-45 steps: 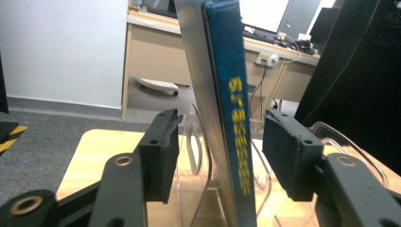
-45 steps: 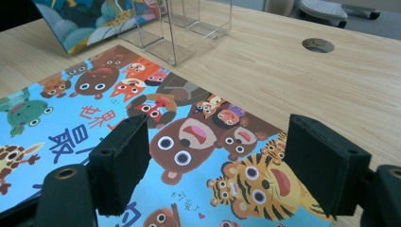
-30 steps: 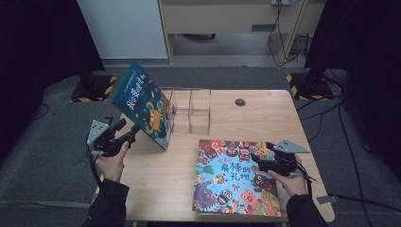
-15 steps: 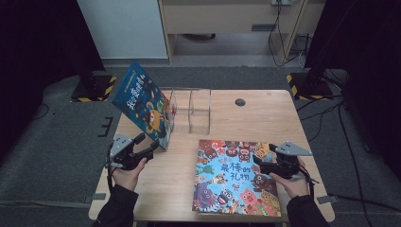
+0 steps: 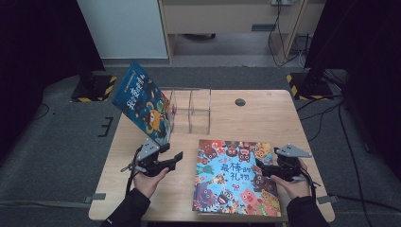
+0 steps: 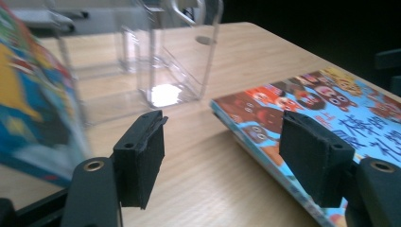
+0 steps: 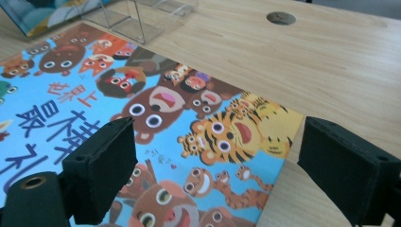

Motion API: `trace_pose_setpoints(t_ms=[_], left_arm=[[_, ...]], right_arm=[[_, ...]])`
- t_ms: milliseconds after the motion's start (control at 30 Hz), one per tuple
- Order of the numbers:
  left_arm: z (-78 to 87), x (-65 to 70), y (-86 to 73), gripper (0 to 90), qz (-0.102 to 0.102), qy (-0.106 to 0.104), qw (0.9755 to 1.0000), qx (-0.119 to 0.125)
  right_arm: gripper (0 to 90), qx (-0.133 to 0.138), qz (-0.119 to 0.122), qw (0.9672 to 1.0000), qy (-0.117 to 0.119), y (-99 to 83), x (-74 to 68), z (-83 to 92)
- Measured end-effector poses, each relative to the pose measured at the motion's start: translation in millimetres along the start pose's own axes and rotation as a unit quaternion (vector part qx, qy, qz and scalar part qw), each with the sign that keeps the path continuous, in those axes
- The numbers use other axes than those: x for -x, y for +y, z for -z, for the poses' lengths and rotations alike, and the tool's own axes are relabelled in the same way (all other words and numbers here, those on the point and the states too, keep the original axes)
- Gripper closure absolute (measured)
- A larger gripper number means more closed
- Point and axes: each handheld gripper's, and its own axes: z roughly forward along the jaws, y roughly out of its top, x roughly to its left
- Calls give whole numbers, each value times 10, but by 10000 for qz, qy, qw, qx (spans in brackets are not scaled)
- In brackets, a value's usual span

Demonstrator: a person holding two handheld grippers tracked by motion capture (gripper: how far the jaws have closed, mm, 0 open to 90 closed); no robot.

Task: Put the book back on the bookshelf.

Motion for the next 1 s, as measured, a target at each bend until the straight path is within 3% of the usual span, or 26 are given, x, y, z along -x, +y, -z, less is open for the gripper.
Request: trace_pose_setpoints(t_ms=[233, 500, 733, 1000], left_arm=[[-192, 144, -77, 293, -196, -128, 9992, -316], [-351, 251, -139, 271, -321, -319, 9967, -677], [-482, 319, -205, 265, -276, -433, 9948, -874], [-549, 343, -229, 237, -92, -580, 9947, -842]], right_arm=[[106, -236, -157, 9996, -78, -79, 37, -14], [88, -493, -134, 9987, -45, -139, 23, -83], [73, -471, -401, 9981, 1, -173, 52, -106], [47, -443, -691, 9965, 126, -207, 94, -140]])
